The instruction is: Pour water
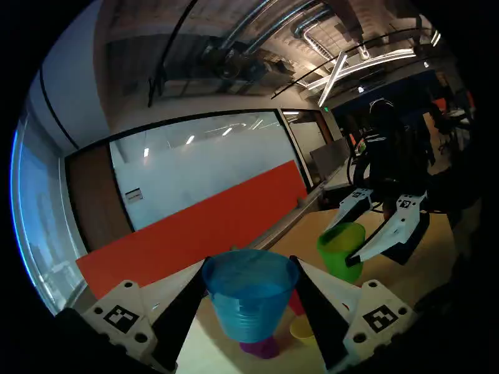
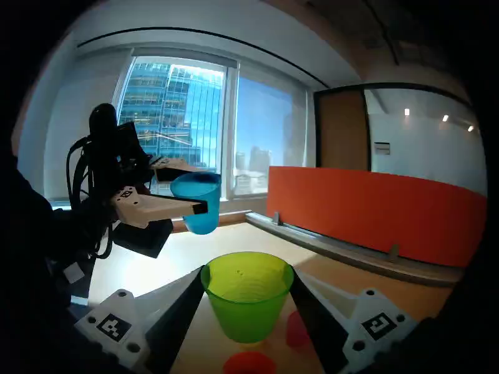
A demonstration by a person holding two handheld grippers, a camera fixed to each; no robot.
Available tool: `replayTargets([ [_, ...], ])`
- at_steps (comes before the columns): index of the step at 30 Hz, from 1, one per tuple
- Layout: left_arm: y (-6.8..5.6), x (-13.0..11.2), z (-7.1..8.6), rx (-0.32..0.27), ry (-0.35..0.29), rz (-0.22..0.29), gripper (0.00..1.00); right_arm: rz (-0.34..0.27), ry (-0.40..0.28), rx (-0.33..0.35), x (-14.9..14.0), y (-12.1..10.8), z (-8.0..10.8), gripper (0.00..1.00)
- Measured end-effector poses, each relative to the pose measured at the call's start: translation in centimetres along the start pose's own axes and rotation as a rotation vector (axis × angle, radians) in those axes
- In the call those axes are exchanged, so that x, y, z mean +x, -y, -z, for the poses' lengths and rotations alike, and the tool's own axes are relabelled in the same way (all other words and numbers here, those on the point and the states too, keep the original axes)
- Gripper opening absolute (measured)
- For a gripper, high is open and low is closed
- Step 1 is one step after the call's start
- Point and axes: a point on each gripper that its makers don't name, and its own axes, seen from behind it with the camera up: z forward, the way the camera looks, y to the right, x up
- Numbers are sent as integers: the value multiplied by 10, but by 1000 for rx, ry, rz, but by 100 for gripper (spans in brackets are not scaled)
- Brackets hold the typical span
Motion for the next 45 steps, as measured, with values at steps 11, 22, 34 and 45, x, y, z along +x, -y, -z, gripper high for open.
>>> replayTargets([
  [11, 2, 18, -5, 2, -5, -147, 89, 8, 5, 52, -1, 20, -8, 93],
  [22, -6, 36, -5, -18, -1, -321, 89, 10, 5, 91, -3, 35, -16, 93],
  [34, -7, 52, -7, -10, -6, -426, 89, -3, -5, 117, -1, 44, -20, 93],
  [45, -8, 60, -12, -12, -4, -508, 89, -8, -14, 123, 3, 46, -21, 93],
])
